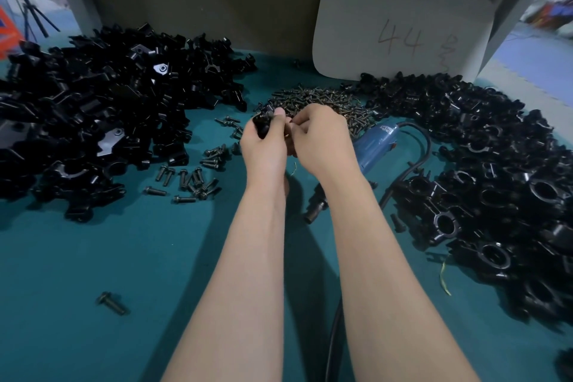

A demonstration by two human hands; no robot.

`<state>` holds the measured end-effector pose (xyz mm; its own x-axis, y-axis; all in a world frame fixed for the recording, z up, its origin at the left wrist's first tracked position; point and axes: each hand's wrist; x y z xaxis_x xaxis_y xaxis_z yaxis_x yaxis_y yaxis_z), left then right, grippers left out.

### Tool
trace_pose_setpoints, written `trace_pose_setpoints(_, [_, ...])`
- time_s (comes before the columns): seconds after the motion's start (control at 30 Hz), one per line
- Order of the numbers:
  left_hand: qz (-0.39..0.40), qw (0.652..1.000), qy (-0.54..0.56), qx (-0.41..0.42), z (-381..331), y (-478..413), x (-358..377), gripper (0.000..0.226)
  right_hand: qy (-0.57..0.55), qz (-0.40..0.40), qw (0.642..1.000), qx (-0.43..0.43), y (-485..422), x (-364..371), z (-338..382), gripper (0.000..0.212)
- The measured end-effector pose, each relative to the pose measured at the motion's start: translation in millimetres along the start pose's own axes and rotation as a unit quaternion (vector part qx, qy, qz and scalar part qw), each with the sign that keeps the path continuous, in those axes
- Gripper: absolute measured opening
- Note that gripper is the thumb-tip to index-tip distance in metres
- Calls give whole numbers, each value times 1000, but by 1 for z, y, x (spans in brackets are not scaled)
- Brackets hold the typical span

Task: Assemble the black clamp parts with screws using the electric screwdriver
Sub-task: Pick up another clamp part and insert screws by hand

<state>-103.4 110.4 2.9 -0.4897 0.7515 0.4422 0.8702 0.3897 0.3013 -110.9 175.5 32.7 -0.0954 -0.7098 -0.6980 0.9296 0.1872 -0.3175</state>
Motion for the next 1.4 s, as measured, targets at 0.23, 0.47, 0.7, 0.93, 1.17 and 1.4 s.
trace_pose_setpoints(0.23, [-15,999,29,7,-3,2,-2,14,40,51,998,-22,6,16,2,16])
trace_pose_setpoints(0.47, [-1,1000,22,-15,-6,2,0,13,51,11,998,-19,4,14,-4,43])
trace_pose_setpoints(0.7, [22,999,32,-12,-8,3,2,13,-30,32,999,0,2,-5,0,21])
trace_pose_setpoints(0.93, [23,998,58,-32,-7,3,2,13,-1,33,999,-17,2,-4,-1,8])
trace_pose_setpoints(1.17, [3,994,72,-84,-6,0,-3,11,33,56,998,-27,6,2,-3,12])
trace_pose_setpoints(1.4, [19,968,198,-154,-8,-3,-5,49,111,-41,977,177,-1,-43,-37,63])
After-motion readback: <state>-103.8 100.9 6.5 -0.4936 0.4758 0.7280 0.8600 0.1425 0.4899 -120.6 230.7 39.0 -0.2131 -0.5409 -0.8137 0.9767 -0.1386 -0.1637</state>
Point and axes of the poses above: each hand's wrist, its own y-axis away from the middle knuckle, its own x-axis out of the palm, z = x × y, and after that the axes turned 9 degrees about -x, right-handed
